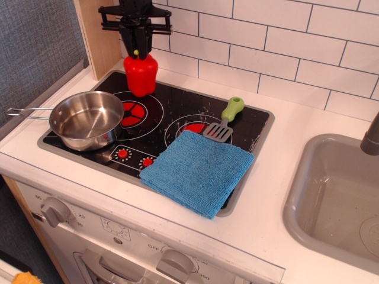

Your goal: Move the pepper to towel

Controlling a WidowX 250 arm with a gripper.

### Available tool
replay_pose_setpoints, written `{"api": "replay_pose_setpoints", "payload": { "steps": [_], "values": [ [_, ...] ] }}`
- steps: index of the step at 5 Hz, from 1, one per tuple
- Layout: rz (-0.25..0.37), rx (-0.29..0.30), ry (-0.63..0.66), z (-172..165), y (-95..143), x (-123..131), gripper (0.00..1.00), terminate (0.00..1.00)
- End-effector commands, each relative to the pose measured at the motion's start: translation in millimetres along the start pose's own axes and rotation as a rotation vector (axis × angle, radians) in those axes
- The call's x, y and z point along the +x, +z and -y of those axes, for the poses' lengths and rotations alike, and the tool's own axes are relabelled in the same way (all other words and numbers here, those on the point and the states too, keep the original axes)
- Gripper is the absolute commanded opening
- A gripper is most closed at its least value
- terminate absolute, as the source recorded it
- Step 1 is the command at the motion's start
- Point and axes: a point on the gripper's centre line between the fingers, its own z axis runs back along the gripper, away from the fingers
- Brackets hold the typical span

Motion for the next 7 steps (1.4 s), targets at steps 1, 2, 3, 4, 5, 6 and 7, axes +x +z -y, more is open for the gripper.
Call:
{"api": "replay_pose_setpoints", "payload": {
  "steps": [1, 2, 3, 4, 5, 6, 7],
  "values": [
    [0.186, -0.068, -0.145, 54, 84, -41, 0.0, 0.0],
    [0.179, -0.112, -0.252, 88, 87, -84, 0.0, 0.0],
    [0.135, -0.114, -0.33, 109, 73, -111, 0.0, 0.0],
    [0.092, -0.09, -0.394, 120, 58, -130, 0.0, 0.0],
    [0.055, -0.064, -0.412, 121, 39, -142, 0.0, 0.0],
    [0.025, -0.051, -0.417, 122, 25, -145, 0.0, 0.0],
    [0.009, -0.048, -0.417, 123, 22, -145, 1.0, 0.0]
  ]
}}
